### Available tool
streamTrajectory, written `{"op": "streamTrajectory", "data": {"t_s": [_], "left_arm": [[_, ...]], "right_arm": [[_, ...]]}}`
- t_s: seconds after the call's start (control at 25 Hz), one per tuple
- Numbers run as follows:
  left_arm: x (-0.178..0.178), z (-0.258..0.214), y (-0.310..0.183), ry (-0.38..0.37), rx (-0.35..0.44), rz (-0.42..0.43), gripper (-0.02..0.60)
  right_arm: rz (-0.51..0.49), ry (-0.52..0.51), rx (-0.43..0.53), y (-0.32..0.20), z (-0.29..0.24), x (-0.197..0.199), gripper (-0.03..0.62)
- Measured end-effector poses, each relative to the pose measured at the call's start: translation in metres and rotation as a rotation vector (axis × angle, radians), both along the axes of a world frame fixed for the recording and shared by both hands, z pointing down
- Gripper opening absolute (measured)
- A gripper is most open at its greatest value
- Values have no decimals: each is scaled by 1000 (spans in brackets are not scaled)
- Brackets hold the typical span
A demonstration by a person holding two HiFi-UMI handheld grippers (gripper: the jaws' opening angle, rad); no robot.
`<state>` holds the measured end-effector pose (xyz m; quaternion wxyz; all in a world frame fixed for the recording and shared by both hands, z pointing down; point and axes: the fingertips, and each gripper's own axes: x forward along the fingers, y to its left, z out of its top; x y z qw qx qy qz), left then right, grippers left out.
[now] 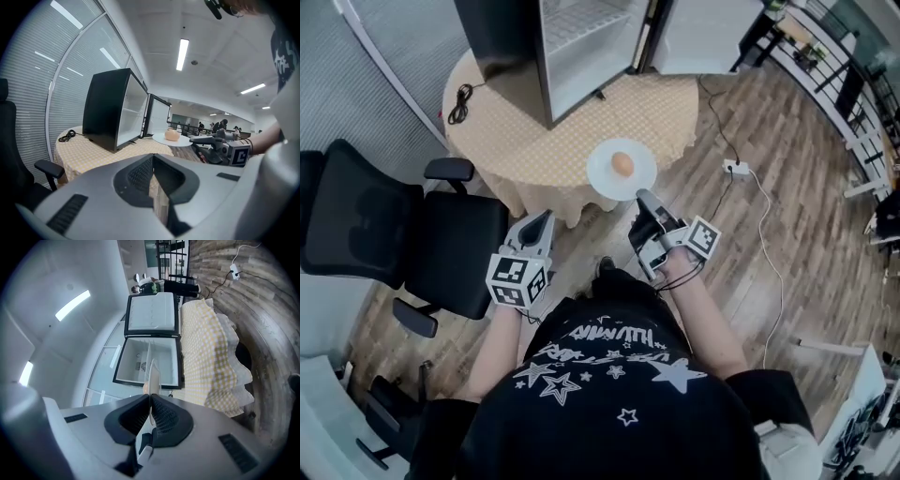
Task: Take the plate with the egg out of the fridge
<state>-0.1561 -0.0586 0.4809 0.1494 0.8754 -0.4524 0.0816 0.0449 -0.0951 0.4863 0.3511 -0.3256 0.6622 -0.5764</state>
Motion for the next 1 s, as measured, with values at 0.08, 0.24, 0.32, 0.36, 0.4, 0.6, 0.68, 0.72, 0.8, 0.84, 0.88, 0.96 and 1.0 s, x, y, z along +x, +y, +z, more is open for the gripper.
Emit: {"op": "streamTrajectory", "data": {"t_s": [0.08,0.24,0.32,0.36,0.4,0.6,0.68,0.72,0.8,0.84,0.88,0.96,1.0], "left_arm": [[0,-3,-9,11,-4,8,5],[1,-9,-45,26,-27,11,6],[4,-10,-36,23,-19,9,6],[6,-10,-27,18,-13,9,6],[9,-8,-19,13,-7,11,5],[18,-6,-3,-7,3,-14,5],[25,-6,10,-10,10,-27,5],[29,-6,14,-12,10,-30,5],[35,-5,20,-17,7,-41,6],[38,-6,22,-17,4,-47,5],[43,-7,25,-16,3,-54,5],[62,-12,37,-19,8,-63,6],[73,-16,46,-25,14,-66,5]], "right_arm": [[2,9,-5,-7,-5,-2,34],[11,12,-18,-41,-17,-3,34],[14,0,-5,-33,-16,0,34],[14,-7,5,-24,-15,1,34],[15,-13,12,-17,-13,3,34],[-6,-32,23,3,-5,11,34],[-21,-35,29,15,-2,17,34],[-28,-37,31,19,-2,20,34],[-42,-43,36,24,-3,24,34],[-48,-44,39,25,-4,27,34],[-55,-45,43,27,-5,31,34],[-68,-55,53,39,-10,46,34],[-75,-62,59,47,-13,56,34]]}}
